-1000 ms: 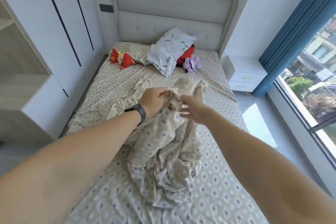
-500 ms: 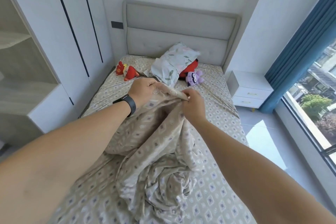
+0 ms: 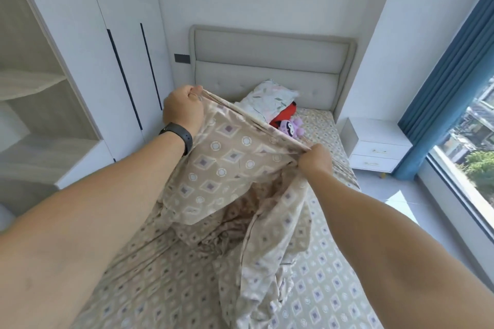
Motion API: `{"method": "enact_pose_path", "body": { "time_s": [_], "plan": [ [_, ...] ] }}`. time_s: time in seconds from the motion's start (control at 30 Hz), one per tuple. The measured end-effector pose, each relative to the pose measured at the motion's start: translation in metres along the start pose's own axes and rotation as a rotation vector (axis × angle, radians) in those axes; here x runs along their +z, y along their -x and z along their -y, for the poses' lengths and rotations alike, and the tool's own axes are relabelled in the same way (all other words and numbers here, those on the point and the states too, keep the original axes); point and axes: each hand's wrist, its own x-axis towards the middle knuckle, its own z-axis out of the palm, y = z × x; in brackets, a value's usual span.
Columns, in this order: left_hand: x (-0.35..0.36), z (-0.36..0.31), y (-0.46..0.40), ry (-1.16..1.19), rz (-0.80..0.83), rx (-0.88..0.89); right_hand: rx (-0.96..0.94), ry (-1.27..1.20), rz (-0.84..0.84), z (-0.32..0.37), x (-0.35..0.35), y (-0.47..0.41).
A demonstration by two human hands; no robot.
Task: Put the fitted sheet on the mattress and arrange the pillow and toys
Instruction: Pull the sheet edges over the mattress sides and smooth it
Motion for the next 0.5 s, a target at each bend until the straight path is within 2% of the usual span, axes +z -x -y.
{"method": "enact_pose_path", "body": {
  "time_s": [0.07, 0.13, 0.2, 0.23, 0.3, 0.37, 0.43, 0.5],
  "plan": [
    [0.005, 0.012, 0.002, -0.035, 0.006, -0.08, -0.011, -0.096, -0.023, 0.012, -0.012, -0.007],
    [0.014, 0.024, 0.007, -0.12, 0.064, -0.094, -0.119, -0.198, -0.097, 0.043, -0.029, -0.011],
    [0.023, 0.024, 0.019, -0.155, 0.142, 0.023, -0.264, -0.279, -0.068, 0.079, -0.043, -0.01],
    [0.03, 0.018, 0.025, -0.115, 0.205, 0.142, -0.332, -0.305, 0.0, 0.093, -0.045, -0.01],
    [0.047, -0.004, 0.04, 0.03, 0.459, 0.343, -0.452, -0.258, 0.171, 0.11, -0.046, -0.005],
    [0.063, -0.023, 0.055, -0.029, 0.709, 0.397, -0.532, -0.202, 0.292, 0.114, -0.049, 0.0],
    [0.077, -0.024, 0.06, -0.133, 0.751, 0.383, -0.598, -0.141, 0.37, 0.108, -0.053, 0.006],
    [0.08, -0.015, 0.055, -0.092, 0.719, 0.364, -0.669, 0.097, 0.36, 0.092, -0.056, 0.004]
  ]
}}
